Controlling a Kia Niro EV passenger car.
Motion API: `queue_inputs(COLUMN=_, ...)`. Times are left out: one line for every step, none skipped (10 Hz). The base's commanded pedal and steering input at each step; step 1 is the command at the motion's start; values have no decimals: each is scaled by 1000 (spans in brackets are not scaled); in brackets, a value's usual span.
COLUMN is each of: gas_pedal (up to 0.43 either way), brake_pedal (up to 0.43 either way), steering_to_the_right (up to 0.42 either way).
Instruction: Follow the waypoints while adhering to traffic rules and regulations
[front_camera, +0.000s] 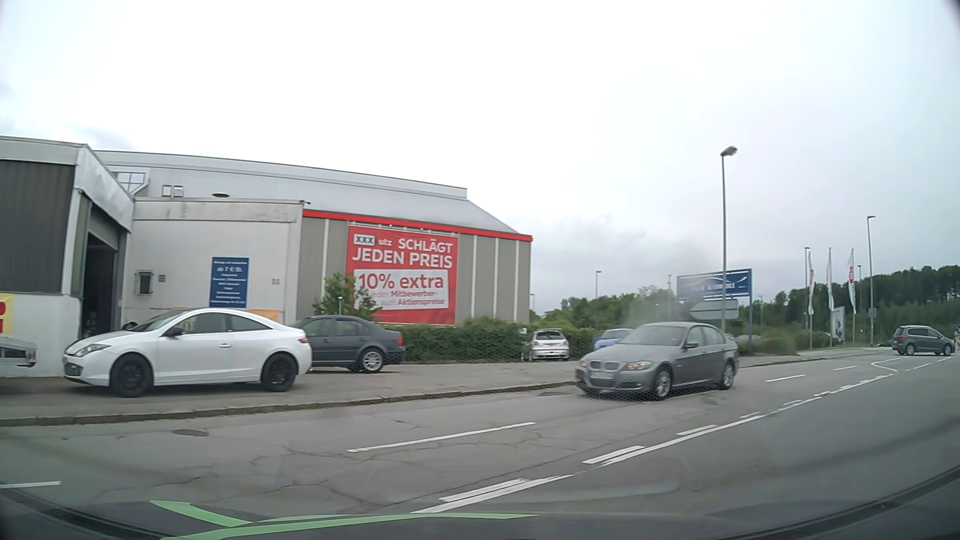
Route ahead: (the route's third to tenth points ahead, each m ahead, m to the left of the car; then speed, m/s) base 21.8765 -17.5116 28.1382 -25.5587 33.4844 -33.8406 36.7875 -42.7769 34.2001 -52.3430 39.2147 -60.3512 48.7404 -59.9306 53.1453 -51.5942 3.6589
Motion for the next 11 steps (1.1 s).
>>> queue_inputs(gas_pedal=157, brake_pedal=0, steering_to_the_right=536)
queue_inputs(gas_pedal=177, brake_pedal=0, steering_to_the_right=536)
queue_inputs(gas_pedal=177, brake_pedal=0, steering_to_the_right=535)
queue_inputs(gas_pedal=189, brake_pedal=0, steering_to_the_right=533)
queue_inputs(gas_pedal=220, brake_pedal=0, steering_to_the_right=529)
queue_inputs(gas_pedal=220, brake_pedal=0, steering_to_the_right=518)
queue_inputs(gas_pedal=220, brake_pedal=0, steering_to_the_right=499)
queue_inputs(gas_pedal=220, brake_pedal=0, steering_to_the_right=474)
queue_inputs(gas_pedal=220, brake_pedal=0, steering_to_the_right=434)
queue_inputs(gas_pedal=220, brake_pedal=0, steering_to_the_right=382)
queue_inputs(gas_pedal=248, brake_pedal=0, steering_to_the_right=336)
